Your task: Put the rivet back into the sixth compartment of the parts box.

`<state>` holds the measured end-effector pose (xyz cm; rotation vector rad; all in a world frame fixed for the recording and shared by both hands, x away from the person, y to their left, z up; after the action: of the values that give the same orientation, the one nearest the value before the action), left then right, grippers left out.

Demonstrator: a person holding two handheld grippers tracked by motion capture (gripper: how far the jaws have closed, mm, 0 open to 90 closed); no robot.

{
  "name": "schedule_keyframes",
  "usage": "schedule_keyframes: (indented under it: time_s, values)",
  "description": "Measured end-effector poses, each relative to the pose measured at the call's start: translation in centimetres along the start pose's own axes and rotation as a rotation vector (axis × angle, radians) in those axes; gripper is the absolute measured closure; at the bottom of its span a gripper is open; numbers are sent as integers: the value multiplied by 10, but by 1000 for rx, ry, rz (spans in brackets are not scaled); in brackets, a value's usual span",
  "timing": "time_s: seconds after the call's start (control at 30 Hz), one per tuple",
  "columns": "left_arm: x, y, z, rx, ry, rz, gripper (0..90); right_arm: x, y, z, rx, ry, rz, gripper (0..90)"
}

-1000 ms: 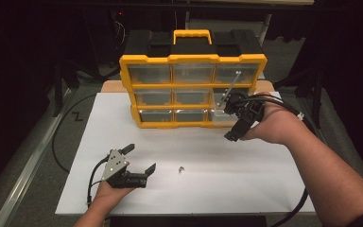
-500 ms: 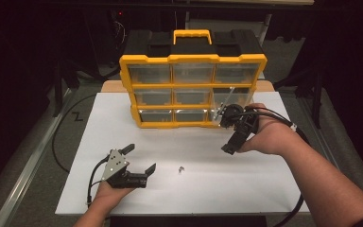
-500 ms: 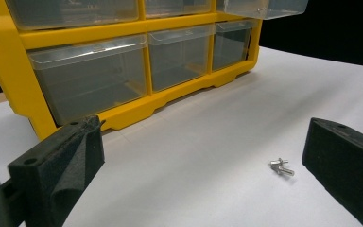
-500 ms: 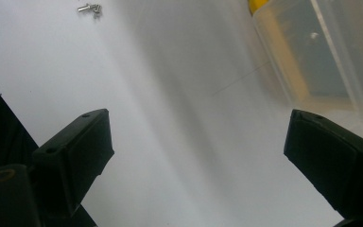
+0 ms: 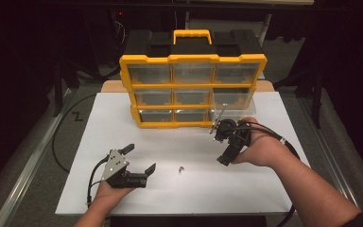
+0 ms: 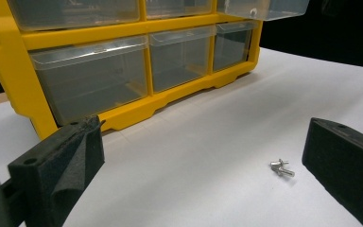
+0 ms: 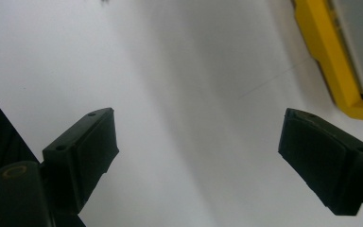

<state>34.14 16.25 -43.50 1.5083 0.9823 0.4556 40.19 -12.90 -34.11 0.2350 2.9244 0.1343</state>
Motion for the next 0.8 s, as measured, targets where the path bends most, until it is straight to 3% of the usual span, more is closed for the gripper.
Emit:
schedule_keyframes:
  time_s: [0.4,0.8]
  values:
    - [0,0,0,0,-3,-1,7,12,5,31,-6,0,-11,162]
    - [0,0,0,1,-6,1,7,27,12,65,-30,42,-18,171]
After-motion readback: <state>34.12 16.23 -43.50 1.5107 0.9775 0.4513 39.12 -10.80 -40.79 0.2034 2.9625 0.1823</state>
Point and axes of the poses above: each handheld gripper's, and its own axes: z roughly forward along the jaws, y roughly out of its top, x roughly to its left, the point moved 5 cm from there along z, roughly forward along the jaws, and after that the axes turned 15 degrees about -z, right-handed, at the moved point
